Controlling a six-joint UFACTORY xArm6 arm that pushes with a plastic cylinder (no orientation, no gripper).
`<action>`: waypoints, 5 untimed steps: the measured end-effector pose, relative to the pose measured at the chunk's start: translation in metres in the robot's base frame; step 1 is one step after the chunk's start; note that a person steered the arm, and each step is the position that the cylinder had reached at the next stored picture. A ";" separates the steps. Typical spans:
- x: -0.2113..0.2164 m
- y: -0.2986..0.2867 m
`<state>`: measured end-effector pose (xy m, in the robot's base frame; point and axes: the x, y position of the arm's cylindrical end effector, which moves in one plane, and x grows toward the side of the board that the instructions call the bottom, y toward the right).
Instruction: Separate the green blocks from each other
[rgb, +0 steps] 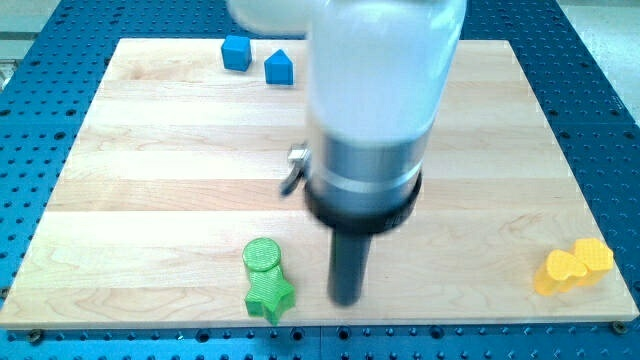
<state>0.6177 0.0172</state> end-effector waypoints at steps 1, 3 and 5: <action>0.001 -0.039; -0.029 -0.096; -0.134 -0.077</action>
<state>0.4840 -0.0593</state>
